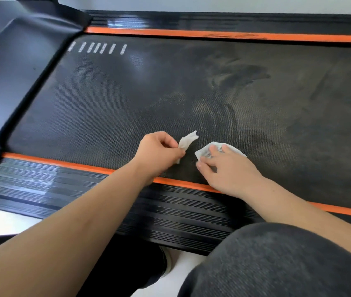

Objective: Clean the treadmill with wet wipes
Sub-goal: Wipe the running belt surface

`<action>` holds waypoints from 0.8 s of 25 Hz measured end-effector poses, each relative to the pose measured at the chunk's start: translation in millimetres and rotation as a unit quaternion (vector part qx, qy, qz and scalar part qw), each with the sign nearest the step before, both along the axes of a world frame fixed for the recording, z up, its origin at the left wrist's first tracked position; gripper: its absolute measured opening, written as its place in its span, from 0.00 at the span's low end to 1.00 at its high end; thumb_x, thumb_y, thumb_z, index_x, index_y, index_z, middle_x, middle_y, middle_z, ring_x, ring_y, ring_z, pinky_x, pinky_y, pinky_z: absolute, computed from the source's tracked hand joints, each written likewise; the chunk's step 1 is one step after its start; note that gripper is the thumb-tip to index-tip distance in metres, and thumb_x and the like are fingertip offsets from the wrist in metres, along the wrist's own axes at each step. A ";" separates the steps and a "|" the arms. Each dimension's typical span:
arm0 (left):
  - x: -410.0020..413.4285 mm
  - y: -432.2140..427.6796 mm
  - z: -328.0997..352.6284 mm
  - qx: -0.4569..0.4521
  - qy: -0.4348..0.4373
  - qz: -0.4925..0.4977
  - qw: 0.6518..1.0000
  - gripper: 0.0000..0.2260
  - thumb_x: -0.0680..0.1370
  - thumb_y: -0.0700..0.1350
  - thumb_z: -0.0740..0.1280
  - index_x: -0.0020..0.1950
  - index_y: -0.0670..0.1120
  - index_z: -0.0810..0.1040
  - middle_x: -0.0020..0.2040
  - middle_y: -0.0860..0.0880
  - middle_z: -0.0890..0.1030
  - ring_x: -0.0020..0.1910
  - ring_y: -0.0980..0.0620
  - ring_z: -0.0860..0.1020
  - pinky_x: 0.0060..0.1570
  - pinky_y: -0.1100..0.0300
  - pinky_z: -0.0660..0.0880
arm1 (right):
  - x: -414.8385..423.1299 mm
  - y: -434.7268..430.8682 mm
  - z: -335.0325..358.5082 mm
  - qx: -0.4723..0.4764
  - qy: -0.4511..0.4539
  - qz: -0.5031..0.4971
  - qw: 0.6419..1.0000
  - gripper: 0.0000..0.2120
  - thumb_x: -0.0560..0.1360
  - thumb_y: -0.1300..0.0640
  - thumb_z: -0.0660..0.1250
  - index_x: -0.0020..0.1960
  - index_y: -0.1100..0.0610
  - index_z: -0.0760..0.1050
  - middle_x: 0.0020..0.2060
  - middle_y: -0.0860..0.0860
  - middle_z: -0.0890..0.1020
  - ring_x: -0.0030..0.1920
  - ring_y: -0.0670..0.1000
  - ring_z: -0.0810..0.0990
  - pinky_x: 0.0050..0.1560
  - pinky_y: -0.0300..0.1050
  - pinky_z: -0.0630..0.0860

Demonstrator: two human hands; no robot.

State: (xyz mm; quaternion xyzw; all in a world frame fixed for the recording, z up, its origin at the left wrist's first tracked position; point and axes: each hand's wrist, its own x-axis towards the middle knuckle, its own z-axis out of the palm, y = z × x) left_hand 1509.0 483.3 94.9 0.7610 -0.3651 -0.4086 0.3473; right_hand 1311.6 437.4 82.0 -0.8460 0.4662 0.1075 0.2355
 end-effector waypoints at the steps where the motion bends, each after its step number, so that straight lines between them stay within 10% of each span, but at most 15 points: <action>1: -6.6 -0.9 4.1 -0.004 0.054 0.005 0.998 0.07 0.70 0.39 0.76 0.39 0.45 0.78 0.33 0.47 0.82 0.31 0.51 0.76 0.32 0.59 0.74 | 2.7 -1.6 0.4 -0.003 -0.020 -0.020 1.000 0.25 0.81 0.35 0.46 0.51 0.44 0.79 0.63 0.44 0.75 0.68 0.51 0.69 0.61 0.54 0.74; 8: -26.3 -2.6 3.6 0.017 0.213 -0.066 0.975 0.07 0.78 0.39 0.72 0.56 0.45 0.82 0.45 0.44 0.86 0.44 0.48 0.83 0.44 0.53 0.80 | 12.6 -16.0 26.7 0.032 -0.053 -0.049 0.997 0.15 0.85 0.50 0.49 0.51 0.51 0.73 0.48 0.49 0.80 0.55 0.59 0.76 0.53 0.51 0.70; 20: -6.8 1.9 -5.3 0.016 0.139 0.104 0.985 0.10 0.72 0.40 0.79 0.49 0.45 0.81 0.43 0.47 0.83 0.39 0.51 0.82 0.37 0.58 0.78 | 11.7 -14.7 5.8 0.030 -0.067 -0.156 0.985 0.21 0.81 0.36 0.55 0.43 0.51 0.72 0.43 0.48 0.80 0.49 0.56 0.78 0.53 0.53 0.75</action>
